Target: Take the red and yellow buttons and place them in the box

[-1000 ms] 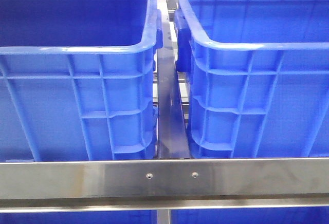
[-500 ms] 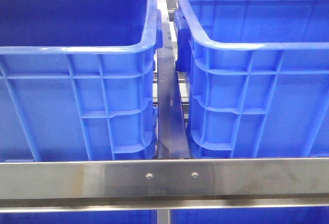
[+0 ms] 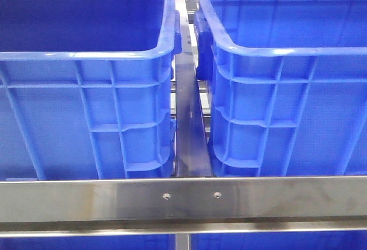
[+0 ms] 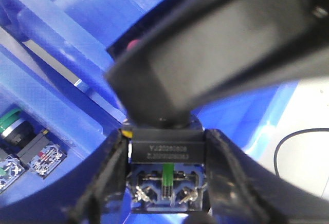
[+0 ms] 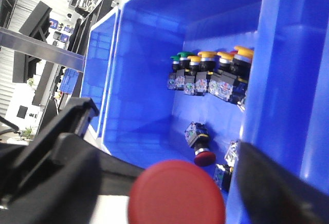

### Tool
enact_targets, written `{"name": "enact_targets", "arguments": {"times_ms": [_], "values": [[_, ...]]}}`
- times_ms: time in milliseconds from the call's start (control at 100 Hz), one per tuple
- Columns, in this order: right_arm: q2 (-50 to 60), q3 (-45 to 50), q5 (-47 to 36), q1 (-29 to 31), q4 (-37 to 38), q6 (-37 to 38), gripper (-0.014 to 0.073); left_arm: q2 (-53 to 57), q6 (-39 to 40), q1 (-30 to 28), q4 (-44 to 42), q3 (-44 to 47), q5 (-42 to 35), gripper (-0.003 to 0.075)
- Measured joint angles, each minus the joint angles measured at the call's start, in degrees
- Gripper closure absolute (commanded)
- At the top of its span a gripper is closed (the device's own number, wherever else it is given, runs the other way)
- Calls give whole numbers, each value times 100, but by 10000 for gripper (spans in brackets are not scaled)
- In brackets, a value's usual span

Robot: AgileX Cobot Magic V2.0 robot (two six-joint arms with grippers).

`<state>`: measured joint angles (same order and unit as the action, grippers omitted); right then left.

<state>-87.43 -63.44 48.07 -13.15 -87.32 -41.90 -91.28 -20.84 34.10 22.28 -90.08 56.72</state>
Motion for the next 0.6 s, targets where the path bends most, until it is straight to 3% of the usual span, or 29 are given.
{"name": "enact_targets", "arguments": {"times_ms": [90,180,420,600], "values": [[0,-13,26,0,-14,-9,284,0,0,0,0,0,0,480],[-9,-13,25,0,-14,-9,296,0,0,0,0,0,0,449],[-9,-13,39,0,-14,-30,296,0,0,0,0,0,0,87],[-9,-99,7,218,8,-337,296,0,0,0,0,0,7,82]]}}
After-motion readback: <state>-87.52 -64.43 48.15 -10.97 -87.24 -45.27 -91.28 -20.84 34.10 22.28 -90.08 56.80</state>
